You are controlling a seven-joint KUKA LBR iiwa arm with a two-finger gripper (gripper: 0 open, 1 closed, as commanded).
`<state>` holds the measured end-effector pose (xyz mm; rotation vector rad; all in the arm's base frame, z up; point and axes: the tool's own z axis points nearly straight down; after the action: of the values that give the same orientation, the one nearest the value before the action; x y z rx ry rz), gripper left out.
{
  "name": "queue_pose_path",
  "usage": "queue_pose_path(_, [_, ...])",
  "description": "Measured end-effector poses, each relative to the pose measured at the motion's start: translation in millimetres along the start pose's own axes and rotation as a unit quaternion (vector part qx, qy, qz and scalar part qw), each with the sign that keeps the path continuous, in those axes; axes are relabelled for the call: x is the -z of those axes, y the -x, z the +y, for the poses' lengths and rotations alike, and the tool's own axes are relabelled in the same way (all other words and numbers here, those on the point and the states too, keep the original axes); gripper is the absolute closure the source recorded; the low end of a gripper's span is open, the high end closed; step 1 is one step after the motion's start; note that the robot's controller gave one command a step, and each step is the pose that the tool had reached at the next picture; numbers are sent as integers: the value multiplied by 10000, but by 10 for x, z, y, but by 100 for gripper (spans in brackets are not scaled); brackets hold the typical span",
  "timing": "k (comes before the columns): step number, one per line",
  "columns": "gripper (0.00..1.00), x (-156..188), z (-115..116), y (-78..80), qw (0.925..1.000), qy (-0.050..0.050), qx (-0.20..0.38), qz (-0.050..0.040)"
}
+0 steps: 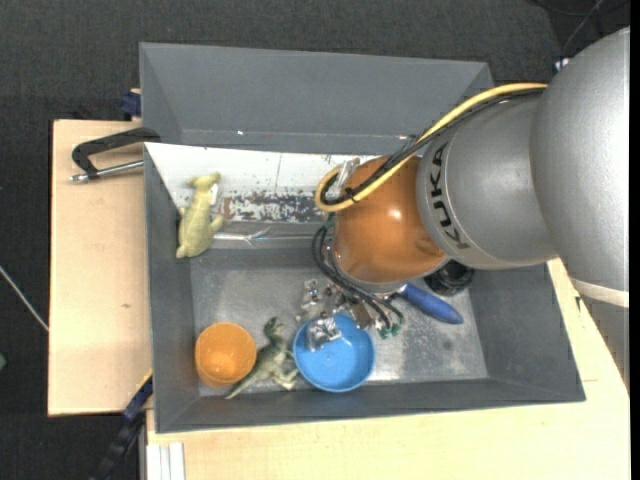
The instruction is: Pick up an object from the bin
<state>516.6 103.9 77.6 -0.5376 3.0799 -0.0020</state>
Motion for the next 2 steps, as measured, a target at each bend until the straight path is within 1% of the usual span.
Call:
queue_pose_path(1, [100, 146, -1, 34, 10000, 13, -3, 11])
queue_pose_path(2, [100, 1015, 1, 78, 10000, 14, -8, -1])
